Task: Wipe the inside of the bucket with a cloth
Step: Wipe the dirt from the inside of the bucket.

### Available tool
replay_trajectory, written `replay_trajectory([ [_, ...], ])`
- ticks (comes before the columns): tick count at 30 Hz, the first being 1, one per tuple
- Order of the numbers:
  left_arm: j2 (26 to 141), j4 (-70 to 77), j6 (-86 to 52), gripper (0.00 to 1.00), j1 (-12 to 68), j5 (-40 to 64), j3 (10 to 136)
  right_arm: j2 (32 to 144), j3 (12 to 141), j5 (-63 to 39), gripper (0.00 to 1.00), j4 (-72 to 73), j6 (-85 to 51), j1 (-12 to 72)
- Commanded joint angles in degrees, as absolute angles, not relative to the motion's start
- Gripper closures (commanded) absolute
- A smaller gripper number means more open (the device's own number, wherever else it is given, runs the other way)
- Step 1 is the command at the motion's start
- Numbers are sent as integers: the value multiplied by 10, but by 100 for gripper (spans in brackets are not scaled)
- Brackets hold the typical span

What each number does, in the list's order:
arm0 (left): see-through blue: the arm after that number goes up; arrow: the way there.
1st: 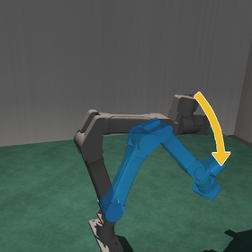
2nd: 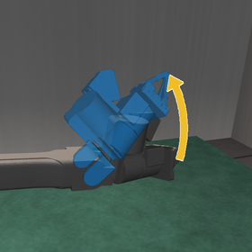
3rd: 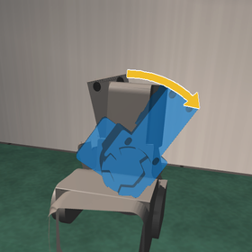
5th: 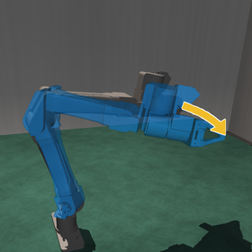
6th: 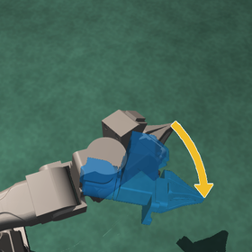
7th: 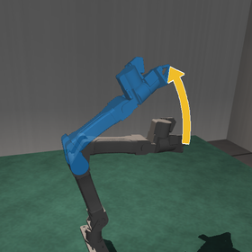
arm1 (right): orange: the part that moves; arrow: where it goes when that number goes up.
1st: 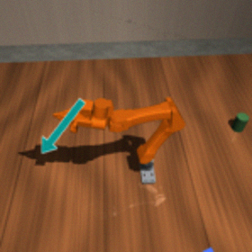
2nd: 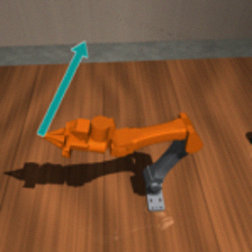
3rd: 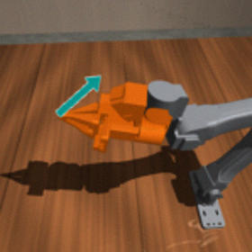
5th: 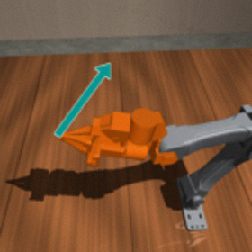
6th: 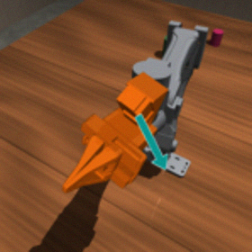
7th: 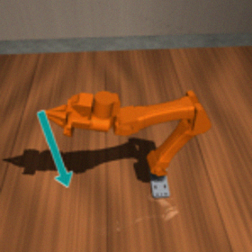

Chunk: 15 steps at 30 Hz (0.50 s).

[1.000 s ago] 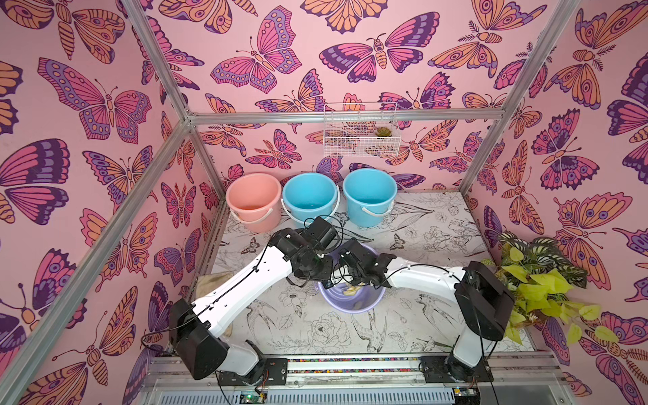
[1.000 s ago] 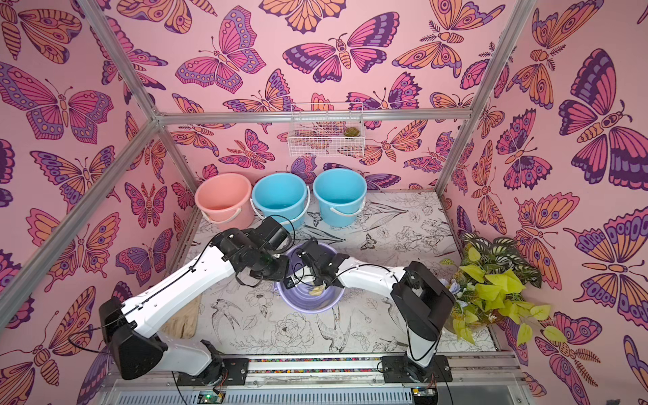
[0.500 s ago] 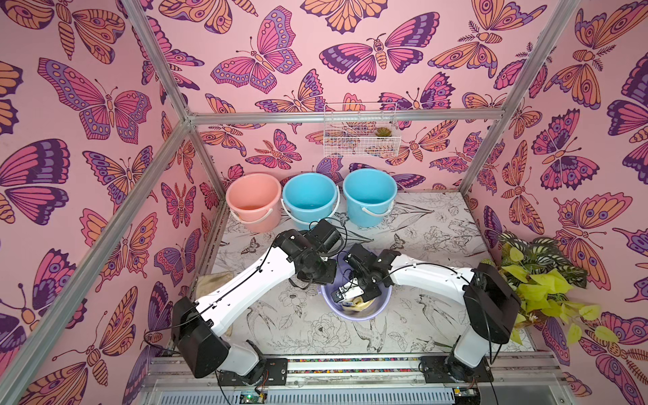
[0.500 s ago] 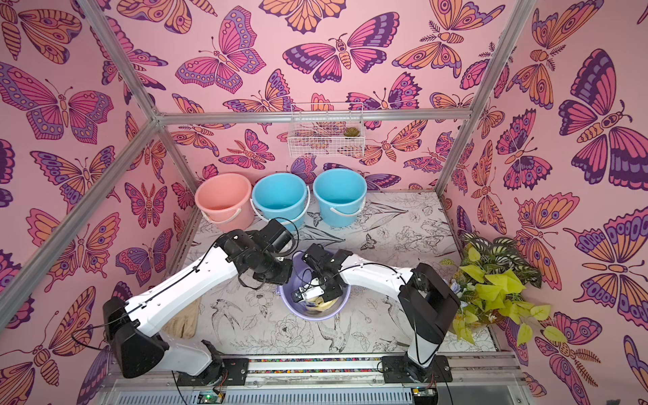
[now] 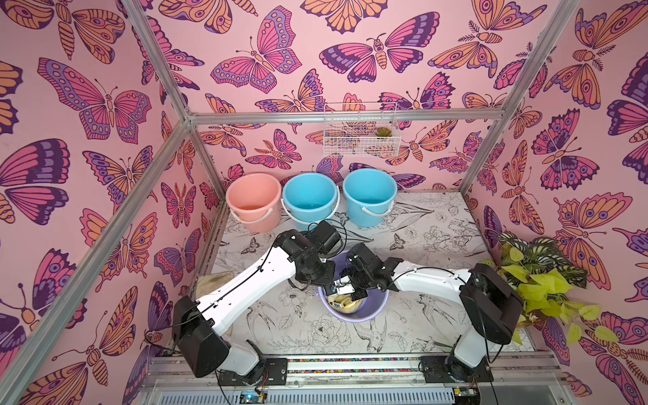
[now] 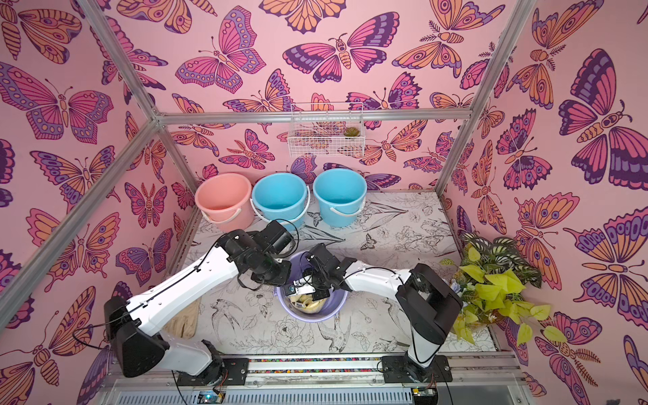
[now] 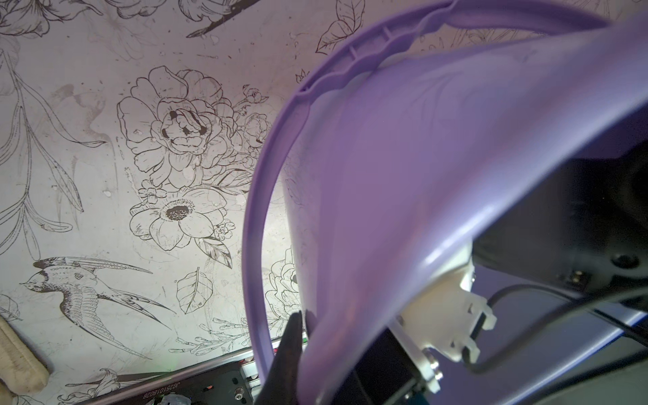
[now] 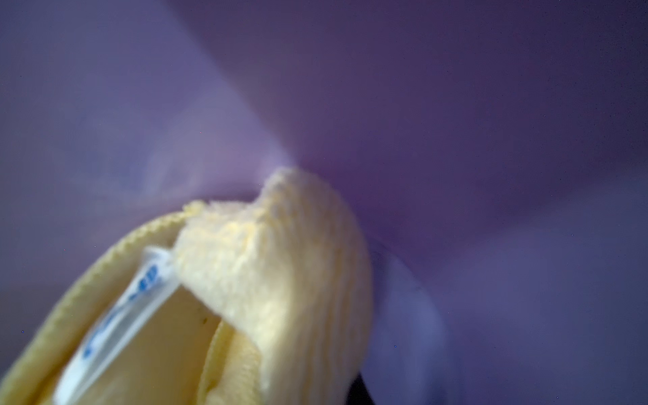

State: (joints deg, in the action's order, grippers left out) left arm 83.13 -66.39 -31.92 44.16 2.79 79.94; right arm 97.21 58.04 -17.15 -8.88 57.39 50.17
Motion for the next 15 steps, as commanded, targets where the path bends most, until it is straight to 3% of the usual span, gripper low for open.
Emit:
replay_trajectory([
  [1, 836, -641, -318, 100, 450, 59, 790, 970, 572, -93, 100, 76, 593, 524],
  [8, 832, -642, -319, 100, 450, 60, 793, 976, 590, 85, 100, 65, 684, 533],
  [15, 828, -642, -319, 100, 450, 54, 793, 950, 606, 170, 100, -73, 744, 531],
])
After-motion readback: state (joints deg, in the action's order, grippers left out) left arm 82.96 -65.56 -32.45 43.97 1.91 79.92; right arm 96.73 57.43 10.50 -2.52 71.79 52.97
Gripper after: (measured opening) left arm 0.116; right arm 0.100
